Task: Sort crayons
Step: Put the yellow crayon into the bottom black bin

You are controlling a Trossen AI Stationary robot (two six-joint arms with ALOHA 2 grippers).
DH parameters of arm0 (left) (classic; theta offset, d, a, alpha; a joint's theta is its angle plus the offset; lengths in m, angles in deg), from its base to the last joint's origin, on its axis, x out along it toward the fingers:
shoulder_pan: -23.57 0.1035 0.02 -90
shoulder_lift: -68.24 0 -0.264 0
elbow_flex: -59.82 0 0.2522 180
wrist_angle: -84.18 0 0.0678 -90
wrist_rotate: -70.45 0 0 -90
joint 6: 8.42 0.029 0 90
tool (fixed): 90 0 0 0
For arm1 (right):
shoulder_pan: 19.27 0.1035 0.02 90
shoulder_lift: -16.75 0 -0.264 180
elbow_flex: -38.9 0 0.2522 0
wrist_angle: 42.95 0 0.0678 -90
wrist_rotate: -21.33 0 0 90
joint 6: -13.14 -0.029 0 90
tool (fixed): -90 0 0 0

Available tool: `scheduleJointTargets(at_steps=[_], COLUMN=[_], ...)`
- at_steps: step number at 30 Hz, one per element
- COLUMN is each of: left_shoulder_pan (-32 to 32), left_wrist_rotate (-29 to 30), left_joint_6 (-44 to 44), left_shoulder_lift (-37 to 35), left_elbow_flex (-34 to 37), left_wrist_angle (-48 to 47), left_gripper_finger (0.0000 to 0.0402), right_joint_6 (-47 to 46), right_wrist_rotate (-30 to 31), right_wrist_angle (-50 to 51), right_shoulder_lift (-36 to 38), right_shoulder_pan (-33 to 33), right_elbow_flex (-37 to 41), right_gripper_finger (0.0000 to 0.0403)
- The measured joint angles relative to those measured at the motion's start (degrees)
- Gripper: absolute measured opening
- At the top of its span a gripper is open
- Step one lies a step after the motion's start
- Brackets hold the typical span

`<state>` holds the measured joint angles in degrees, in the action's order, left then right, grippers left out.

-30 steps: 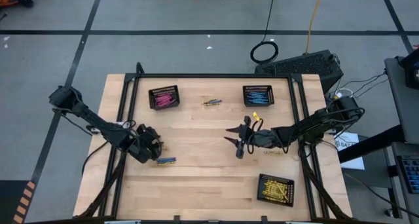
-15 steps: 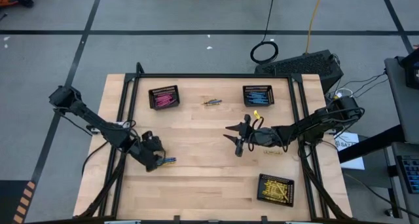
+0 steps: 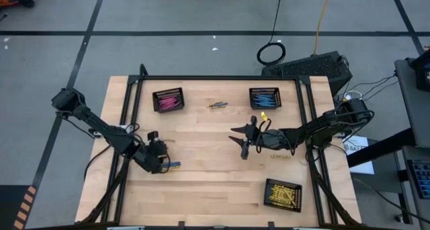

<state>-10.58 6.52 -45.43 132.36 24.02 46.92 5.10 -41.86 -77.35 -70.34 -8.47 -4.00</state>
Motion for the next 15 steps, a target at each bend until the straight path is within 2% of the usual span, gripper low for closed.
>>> scheduleJointTargets(at_steps=[3,5,7,10,15], left_shoulder_pan=[0.9,3.5,7.3,14.3,26.0], left_wrist_rotate=[9.3,12.6,12.1,7.7,5.7], left_joint_6=[-1.0,-1.5,-1.3,2.4,12.6], left_shoulder_lift=[0.0,0.0,0.0,0.0,0.0], left_elbow_flex=[0.0,0.0,0.1,1.8,3.2], left_wrist_angle=[-1.6,-4.1,-5.2,-3.3,3.4], left_gripper_finger=[0.0176,0.0176,0.0176,0.0176,0.0176], right_joint_6=[0.5,0.5,0.6,1.3,1.9], right_wrist_rotate=[0.0,0.0,0.0,0.0,-0.1], right_wrist_angle=[0.0,0.0,0.0,0.0,-0.1], right_shoulder_lift=[0.0,0.0,0.0,0.0,0.0], right_shoulder_pan=[-0.4,-0.6,-0.7,-0.8,-1.3], right_elbow_flex=[0.0,0.0,0.0,0.0,0.0], right_gripper_finger=[0.0144,0.0144,0.0144,0.0144,0.0144])
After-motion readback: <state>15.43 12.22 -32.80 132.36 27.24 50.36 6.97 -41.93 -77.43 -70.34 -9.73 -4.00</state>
